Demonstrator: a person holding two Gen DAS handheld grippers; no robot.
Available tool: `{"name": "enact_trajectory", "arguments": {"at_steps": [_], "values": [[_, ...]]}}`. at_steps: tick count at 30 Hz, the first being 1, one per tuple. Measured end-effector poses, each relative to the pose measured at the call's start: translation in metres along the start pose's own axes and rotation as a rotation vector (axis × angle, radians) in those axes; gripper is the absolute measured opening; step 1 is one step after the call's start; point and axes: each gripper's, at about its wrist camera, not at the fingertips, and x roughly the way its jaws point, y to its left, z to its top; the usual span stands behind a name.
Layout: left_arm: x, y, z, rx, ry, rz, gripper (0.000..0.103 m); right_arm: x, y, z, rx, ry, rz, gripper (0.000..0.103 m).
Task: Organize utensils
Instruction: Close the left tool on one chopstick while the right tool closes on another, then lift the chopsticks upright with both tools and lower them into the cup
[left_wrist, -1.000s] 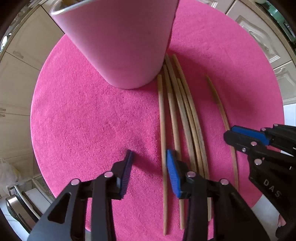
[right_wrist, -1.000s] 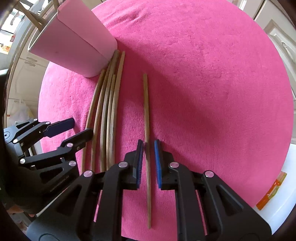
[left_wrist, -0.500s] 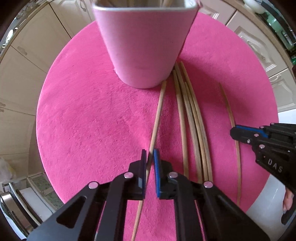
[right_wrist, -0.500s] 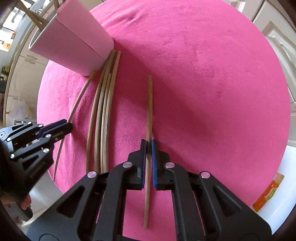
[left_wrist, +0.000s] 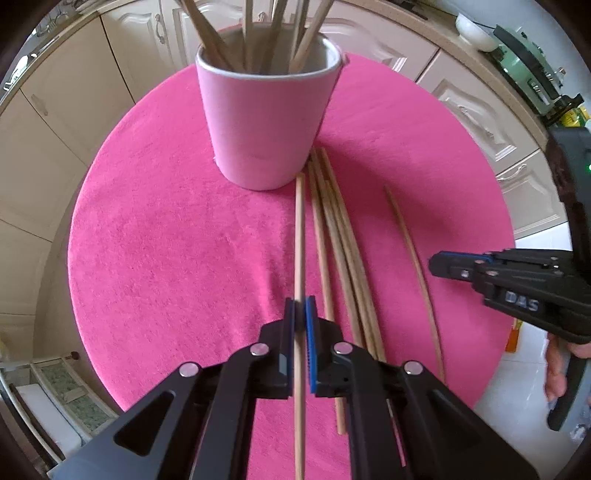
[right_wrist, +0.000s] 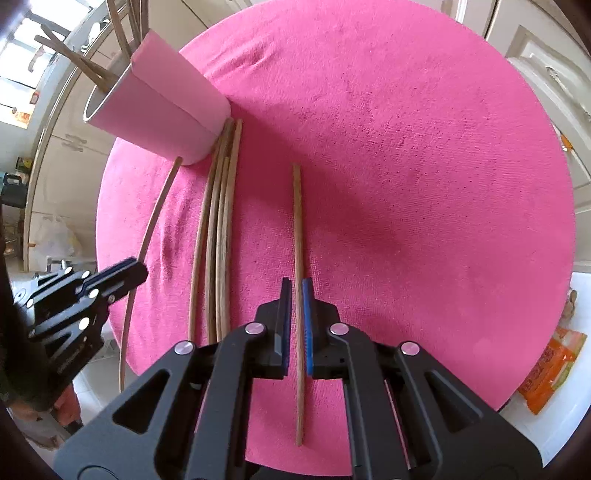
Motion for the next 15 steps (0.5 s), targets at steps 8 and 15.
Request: {"name": "enact_trajectory", "arguments": {"at_steps": [8, 15], "values": [[0.007, 0.006, -0.014, -0.014, 0.025, -0.020, 0.006, 0.022, 0.019, 0.007, -0.047, 0.032, -0.113, 0.007], [0.015, 0.006, -0.011, -0.038, 0.025, -0.037, 0.006, 0.034, 0.035, 0.010, -0.084, 0.047, -0.158, 0.007]]}}
